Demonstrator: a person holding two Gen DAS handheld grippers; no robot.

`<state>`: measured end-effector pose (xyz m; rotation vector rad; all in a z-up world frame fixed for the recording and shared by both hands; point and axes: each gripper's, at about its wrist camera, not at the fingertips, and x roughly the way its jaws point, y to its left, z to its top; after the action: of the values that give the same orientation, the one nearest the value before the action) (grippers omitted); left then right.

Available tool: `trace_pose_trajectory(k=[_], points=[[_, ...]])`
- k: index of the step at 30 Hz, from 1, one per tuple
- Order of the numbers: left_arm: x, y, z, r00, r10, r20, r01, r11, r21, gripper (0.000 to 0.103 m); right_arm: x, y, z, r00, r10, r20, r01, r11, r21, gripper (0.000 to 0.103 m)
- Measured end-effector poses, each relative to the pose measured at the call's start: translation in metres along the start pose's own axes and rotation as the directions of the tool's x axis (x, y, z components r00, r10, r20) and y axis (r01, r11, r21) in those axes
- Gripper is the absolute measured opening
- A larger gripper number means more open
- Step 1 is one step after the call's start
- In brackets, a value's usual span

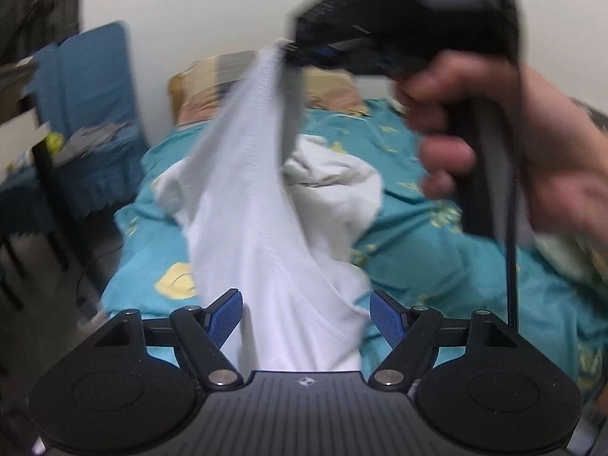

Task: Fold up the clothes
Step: 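Lift the white T-shirt with both grippers and shake it out in the air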

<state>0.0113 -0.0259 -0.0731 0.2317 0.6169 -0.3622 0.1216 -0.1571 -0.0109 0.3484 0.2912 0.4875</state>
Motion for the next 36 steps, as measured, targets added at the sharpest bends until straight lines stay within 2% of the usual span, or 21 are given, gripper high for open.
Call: trace_pose_trajectory(k=[5, 8, 10, 14, 16, 18, 19, 22, 25, 27, 28, 29, 31, 32, 36], points=[[0.002, -0.026, -0.004, 0.997, 0.044, 0.058, -0.051, 0.989, 0.141, 0.076, -0.006, 0.012, 0.011, 0.999, 0.000, 0.037, 0.002, 0.998, -0.058, 0.008], [0.000, -0.043, -0.007, 0.989, 0.077, 0.128, -0.104, 0.968, 0.227, 0.076, -0.004, 0.011, 0.014, 1.000, 0.009, -0.011, -0.010, 0.997, -0.077, 0.008], [0.001, -0.053, -0.008, 0.986, 0.066, 0.156, -0.107, 0.956, 0.275, 0.076, 0.002, 0.007, 0.015, 0.997, -0.010, -0.071, 0.004, 0.996, -0.086, 0.008], [0.020, -0.078, -0.013, 0.989, 0.041, 0.142, -0.093, 0.918, 0.385, 0.073, 0.012, -0.012, 0.011, 0.981, -0.057, -0.187, 0.052, 0.998, -0.030, 0.008], [0.034, -0.092, -0.019, 0.992, 0.038, 0.120, -0.090, 0.884, 0.458, 0.070, 0.018, -0.024, 0.003, 0.965, -0.081, -0.251, 0.087, 0.996, 0.013, 0.008], [0.051, -0.105, -0.026, 0.993, 0.069, 0.093, -0.108, 0.845, 0.524, 0.069, 0.023, -0.035, -0.004, 0.946, -0.100, -0.308, 0.121, 0.991, 0.051, 0.008], [0.060, -0.109, -0.030, 0.993, 0.095, 0.075, -0.120, 0.827, 0.550, 0.067, 0.023, -0.037, -0.007, 0.944, -0.101, -0.313, 0.128, 0.990, 0.064, 0.008], [0.076, -0.110, -0.035, 0.987, 0.157, 0.045, -0.155, 0.810, 0.566, 0.064, 0.023, -0.041, -0.012, 0.942, -0.108, -0.318, 0.144, 0.986, 0.090, 0.008], [0.085, -0.104, -0.031, 0.981, 0.196, 0.011, -0.175, 0.847, 0.503, 0.064, 0.020, -0.036, -0.009, 0.952, -0.100, -0.290, 0.134, 0.986, 0.103, 0.008], [0.088, -0.096, -0.027, 0.978, 0.208, -0.009, -0.182, 0.872, 0.454, 0.059, 0.015, -0.034, -0.007, 0.960, -0.086, -0.267, 0.119, 0.987, 0.108, 0.008], [0.089, -0.092, -0.025, 0.978, 0.207, -0.012, -0.182, 0.884, 0.432, 0.052, 0.013, -0.034, -0.005, 0.962, -0.085, -0.258, 0.116, 0.987, 0.107, 0.008], [0.085, -0.085, -0.024, 0.979, 0.204, -0.011, -0.182, 0.894, 0.410, 0.039, 0.011, -0.035, -0.003, 0.964, -0.085, -0.252, 0.115, 0.987, 0.108, 0.008], [0.076, -0.078, -0.019, 0.980, 0.198, 0.007, -0.187, 0.911, 0.367, 0.022, 0.009, -0.037, 0.000, 0.967, -0.085, -0.241, 0.115, 0.987, 0.113, 0.008], [0.071, -0.076, -0.015, 0.981, 0.191, 0.022, -0.187, 0.922, 0.339, 0.018, 0.009, -0.037, 0.002, 0.968, -0.086, -0.236, 0.116, 0.986, 0.117, 0.008], [0.041, -0.069, -0.002, 0.981, 0.162, 0.108, -0.183, 0.955, 0.235, 0.015, 0.005, -0.041, 0.006, 0.974, -0.096, -0.207, 0.125, 0.983, 0.135, 0.008]])
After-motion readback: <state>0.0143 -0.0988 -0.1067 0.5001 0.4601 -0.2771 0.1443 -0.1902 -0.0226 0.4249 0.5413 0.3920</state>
